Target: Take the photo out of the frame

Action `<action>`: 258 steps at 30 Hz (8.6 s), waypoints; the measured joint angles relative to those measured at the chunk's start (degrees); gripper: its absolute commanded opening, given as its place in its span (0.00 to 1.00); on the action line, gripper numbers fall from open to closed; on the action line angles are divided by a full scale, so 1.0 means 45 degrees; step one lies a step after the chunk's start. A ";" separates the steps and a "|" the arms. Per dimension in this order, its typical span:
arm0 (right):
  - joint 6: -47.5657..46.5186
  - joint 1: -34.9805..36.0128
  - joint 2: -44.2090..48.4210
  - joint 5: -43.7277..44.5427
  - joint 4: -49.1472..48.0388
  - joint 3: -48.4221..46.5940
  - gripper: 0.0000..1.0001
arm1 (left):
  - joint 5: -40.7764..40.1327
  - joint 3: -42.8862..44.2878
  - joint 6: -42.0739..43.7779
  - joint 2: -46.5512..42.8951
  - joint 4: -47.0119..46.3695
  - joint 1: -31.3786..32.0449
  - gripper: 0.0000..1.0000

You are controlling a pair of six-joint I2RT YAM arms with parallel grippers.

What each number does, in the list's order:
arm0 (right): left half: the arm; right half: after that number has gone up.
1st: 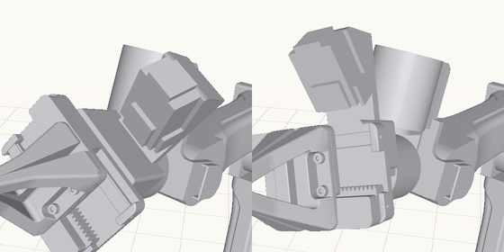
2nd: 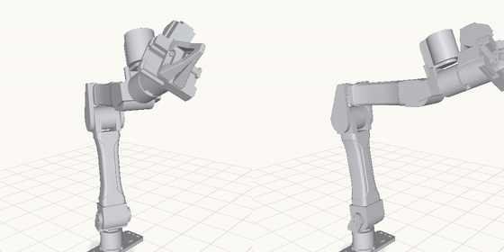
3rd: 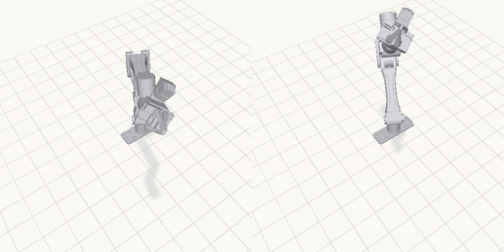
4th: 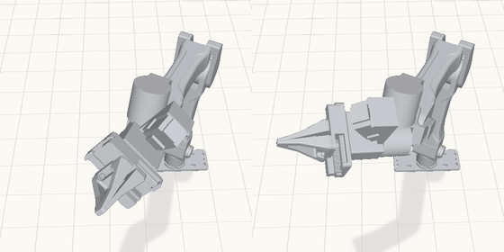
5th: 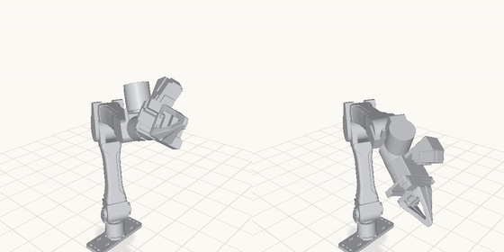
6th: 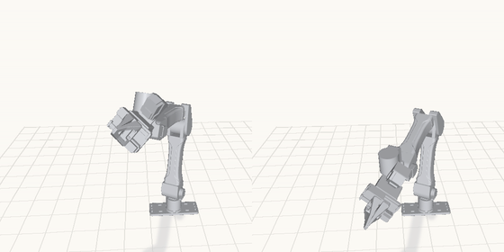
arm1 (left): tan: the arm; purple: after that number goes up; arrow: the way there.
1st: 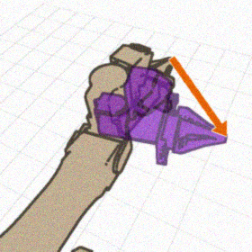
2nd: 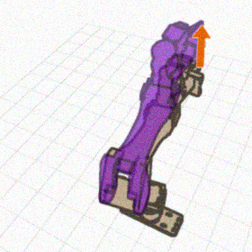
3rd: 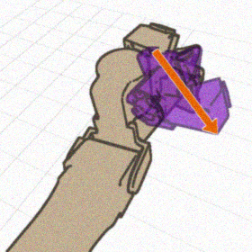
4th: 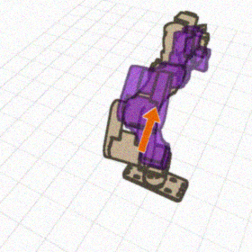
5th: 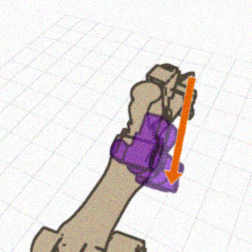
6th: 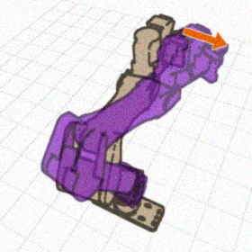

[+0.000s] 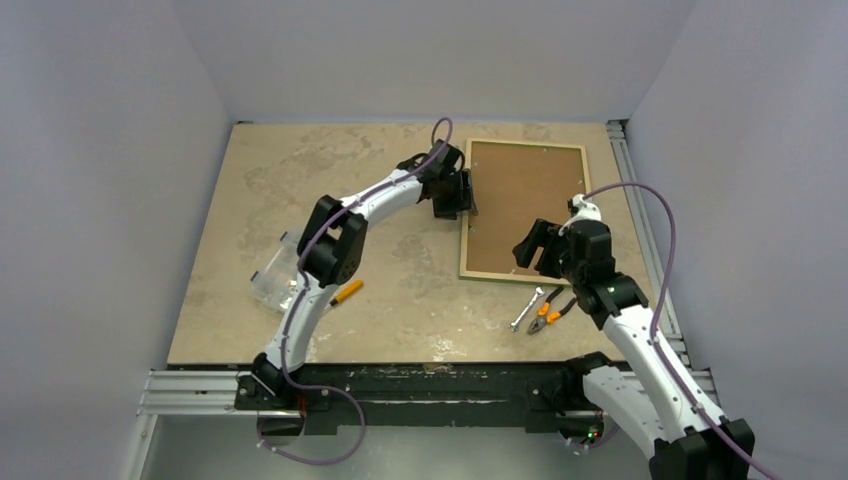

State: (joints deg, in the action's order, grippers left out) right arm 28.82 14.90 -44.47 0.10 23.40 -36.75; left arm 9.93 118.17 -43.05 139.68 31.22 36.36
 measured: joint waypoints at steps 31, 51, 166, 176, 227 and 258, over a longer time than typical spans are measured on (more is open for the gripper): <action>0.2399 0.7961 -0.5518 -0.3162 -0.7844 0.1438 0.72 | -0.5066 -1.4970 0.2773 -1.2706 0.0821 -0.0117 0.62; 0.3259 0.7961 -0.2720 -0.1855 -0.8170 0.3366 0.72 | -0.5639 -1.4630 0.2807 -1.1006 0.0957 -0.0049 0.41; 0.4396 0.3274 -0.5561 -1.1973 -1.1477 0.2215 0.52 | 0.7169 -1.6111 0.4823 -1.5067 -0.4911 0.1520 0.00; 0.5095 0.3944 -0.6212 -1.2264 -1.3687 0.2599 0.38 | 0.7174 -1.6106 0.4813 -1.4940 -0.4843 0.1564 0.00; -0.0860 0.3939 -0.4420 -1.0627 -0.3045 -0.1078 0.74 | 0.6343 -1.8612 0.3823 -1.6898 -0.7597 0.1758 0.00; -0.1073 0.4367 -0.6227 -1.4319 -0.4294 -0.1530 0.33 | 0.8063 -1.8520 0.3837 -1.6276 -0.7771 0.2273 0.00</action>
State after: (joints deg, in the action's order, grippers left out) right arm 23.99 34.54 -72.49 -64.34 4.08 -43.64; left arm 46.22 34.83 -25.78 66.43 -3.75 46.59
